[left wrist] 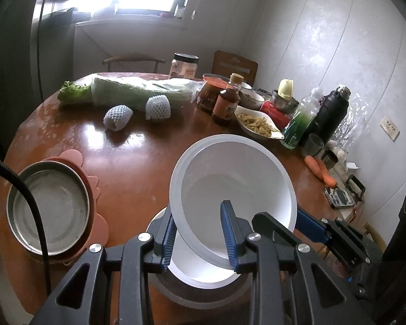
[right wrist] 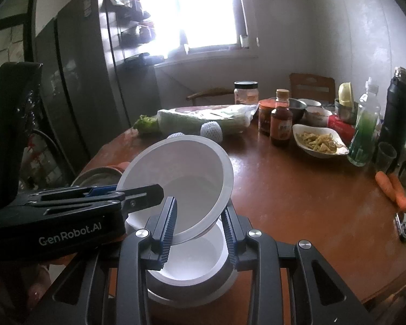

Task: Organize plates and bowls
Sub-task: 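Lower the printed bowl into the white bowl inside the steel bowl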

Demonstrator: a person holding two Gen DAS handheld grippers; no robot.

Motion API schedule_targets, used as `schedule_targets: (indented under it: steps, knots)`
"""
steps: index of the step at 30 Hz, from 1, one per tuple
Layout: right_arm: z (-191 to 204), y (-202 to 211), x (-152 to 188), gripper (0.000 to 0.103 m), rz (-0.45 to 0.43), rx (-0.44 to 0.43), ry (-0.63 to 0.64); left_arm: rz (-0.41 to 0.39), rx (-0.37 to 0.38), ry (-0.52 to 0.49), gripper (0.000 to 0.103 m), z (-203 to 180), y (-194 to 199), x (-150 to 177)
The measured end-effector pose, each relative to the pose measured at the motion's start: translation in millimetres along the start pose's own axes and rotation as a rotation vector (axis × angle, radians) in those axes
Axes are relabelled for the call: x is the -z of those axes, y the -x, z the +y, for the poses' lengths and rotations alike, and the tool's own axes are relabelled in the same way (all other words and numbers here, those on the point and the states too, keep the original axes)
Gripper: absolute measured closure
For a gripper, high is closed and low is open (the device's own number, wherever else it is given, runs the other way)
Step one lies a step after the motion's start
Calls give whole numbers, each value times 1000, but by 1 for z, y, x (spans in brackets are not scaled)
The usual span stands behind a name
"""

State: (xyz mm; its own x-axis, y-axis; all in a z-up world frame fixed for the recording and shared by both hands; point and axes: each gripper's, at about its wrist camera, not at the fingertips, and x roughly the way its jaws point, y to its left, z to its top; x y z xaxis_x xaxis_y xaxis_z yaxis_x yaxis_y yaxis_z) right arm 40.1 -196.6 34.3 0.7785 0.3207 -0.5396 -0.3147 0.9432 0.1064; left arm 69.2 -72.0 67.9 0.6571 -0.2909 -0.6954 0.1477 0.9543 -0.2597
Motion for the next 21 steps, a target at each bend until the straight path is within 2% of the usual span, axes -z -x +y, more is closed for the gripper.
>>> schedule_targets:
  steps: [21]
  knots:
    - [-1, -6, 16, 68, 44, -29, 4, 48, -29, -2, 72, 2, -12, 13]
